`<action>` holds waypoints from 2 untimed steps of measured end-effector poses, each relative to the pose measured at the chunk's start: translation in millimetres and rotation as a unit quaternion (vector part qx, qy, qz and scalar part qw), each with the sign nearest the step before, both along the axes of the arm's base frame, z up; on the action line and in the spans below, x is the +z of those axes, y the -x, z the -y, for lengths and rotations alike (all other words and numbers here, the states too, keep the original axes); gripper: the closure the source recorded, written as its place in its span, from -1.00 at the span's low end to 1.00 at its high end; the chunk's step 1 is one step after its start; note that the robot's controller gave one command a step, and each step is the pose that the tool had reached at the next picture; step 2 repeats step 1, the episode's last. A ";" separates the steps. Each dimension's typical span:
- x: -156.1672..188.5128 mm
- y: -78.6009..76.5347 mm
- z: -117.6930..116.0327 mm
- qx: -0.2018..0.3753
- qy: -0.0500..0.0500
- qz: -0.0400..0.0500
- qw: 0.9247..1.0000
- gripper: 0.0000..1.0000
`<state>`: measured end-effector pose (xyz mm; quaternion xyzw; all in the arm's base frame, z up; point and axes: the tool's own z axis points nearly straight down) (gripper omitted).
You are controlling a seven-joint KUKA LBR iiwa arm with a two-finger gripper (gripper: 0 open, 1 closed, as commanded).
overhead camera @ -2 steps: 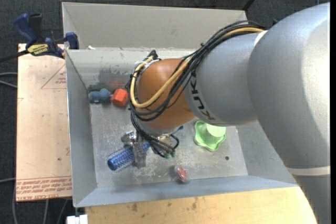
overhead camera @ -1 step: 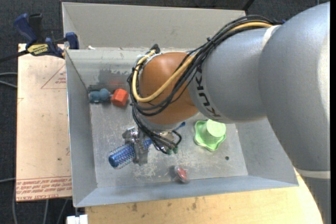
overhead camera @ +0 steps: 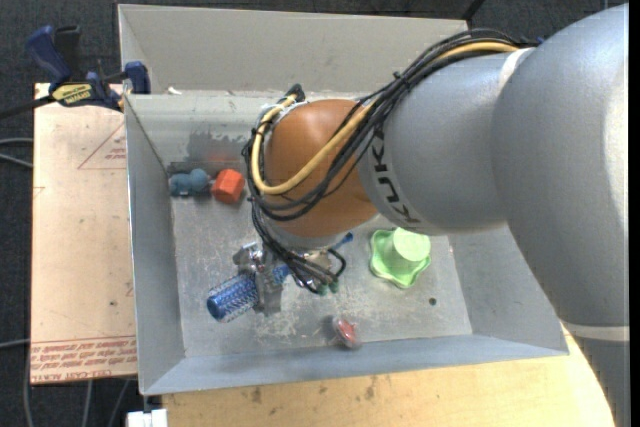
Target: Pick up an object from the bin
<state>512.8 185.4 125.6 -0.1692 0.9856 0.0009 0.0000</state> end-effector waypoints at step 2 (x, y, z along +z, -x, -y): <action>35.5 -0.5 -0.6 -0.001 0.000 0.002 1.000 1.00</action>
Offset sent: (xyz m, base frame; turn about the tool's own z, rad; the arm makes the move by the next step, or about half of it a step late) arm -0.0002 -0.0002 0.0345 0.0000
